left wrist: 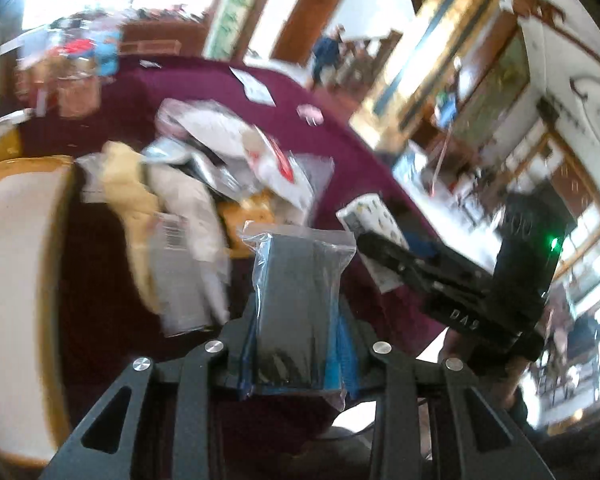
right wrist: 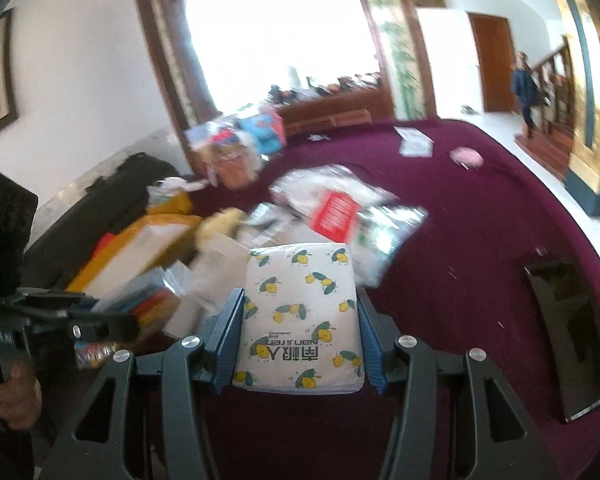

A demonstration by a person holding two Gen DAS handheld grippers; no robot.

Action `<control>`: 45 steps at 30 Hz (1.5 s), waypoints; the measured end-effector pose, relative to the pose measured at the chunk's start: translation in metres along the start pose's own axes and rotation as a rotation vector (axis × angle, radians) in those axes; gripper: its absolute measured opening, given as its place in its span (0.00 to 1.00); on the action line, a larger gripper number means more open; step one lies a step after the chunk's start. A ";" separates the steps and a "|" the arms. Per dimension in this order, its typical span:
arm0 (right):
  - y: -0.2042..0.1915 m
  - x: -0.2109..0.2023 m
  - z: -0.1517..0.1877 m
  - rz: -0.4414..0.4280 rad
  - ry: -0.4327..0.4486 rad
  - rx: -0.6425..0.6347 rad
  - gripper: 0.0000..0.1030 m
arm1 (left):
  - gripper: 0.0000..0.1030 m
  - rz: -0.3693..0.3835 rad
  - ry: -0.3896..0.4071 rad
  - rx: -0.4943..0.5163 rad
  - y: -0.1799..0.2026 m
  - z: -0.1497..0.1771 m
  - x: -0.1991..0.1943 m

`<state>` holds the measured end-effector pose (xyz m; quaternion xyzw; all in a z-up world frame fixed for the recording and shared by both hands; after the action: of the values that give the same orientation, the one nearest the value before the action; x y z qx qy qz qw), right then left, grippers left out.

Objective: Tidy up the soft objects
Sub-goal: 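Grasp the grey sponge packet with the left tool while the right tool lifts the tissue pack, then lower both held packs into the tray and open both tools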

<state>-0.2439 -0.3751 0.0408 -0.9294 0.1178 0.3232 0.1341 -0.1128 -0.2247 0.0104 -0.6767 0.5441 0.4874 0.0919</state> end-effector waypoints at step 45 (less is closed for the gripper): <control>-0.228 0.141 -0.008 -0.431 -0.183 -0.315 0.79 | 0.80 -0.450 0.278 -0.567 -0.204 0.077 -0.134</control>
<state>-0.0619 -0.1830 -0.0031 -0.9094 -0.1466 0.3839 0.0636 0.0215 -0.0080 -0.0100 -0.8373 0.2332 0.4898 -0.0688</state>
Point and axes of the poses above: each gripper's, at about its wrist camera, not at the fingertips, and x roughly the way its jaws point, y to its right, z to its underside, the point moved 2 cm from there along x, roughly the way its jaws point, and after that the axes turned 7 degrees about -y, right-handed, at the moved point
